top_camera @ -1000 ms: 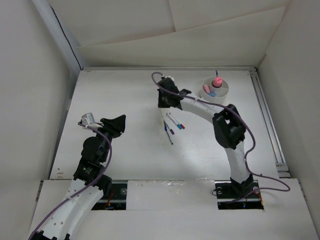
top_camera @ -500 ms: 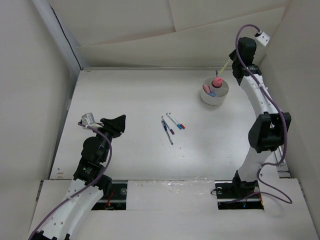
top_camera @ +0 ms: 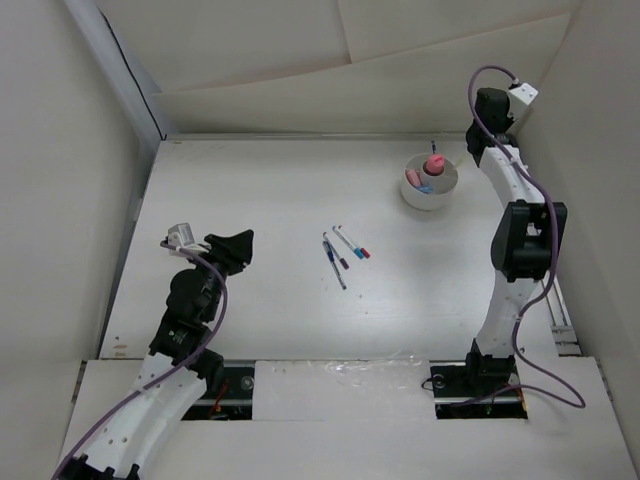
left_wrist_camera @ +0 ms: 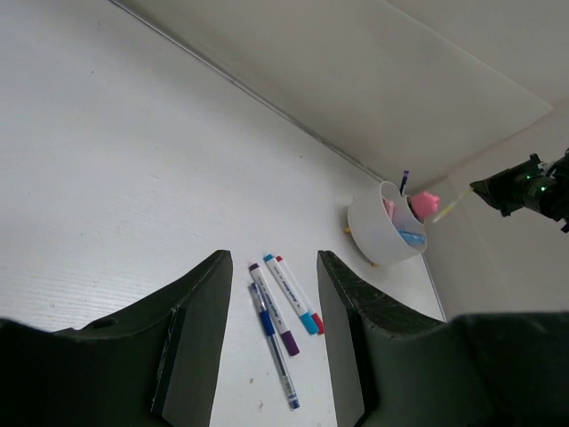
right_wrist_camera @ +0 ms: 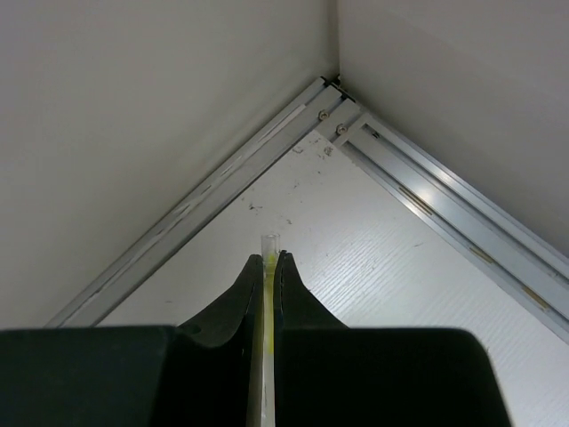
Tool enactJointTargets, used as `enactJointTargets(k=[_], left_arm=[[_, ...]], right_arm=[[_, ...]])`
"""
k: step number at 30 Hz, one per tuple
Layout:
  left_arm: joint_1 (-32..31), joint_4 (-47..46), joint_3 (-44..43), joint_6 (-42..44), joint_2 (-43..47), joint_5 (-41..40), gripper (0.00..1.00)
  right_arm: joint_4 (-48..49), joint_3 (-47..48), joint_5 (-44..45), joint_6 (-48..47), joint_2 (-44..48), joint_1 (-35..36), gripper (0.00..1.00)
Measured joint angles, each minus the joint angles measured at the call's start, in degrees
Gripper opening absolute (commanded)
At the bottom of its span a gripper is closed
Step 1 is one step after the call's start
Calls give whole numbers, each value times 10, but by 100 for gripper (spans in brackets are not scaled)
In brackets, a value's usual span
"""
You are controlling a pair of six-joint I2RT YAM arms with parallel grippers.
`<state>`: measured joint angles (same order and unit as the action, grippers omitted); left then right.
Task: Sort the stationery into containers
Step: Place the pen in the storage box.
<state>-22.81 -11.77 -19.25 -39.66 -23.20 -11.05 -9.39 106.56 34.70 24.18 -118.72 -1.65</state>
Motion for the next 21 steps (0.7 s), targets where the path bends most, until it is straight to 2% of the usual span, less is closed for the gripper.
enactJointTargets(k=[21], left_arm=[[0,-4,0,2,0,-5,41]], right_arm=[[31,21,84,-89,-63,62,0]])
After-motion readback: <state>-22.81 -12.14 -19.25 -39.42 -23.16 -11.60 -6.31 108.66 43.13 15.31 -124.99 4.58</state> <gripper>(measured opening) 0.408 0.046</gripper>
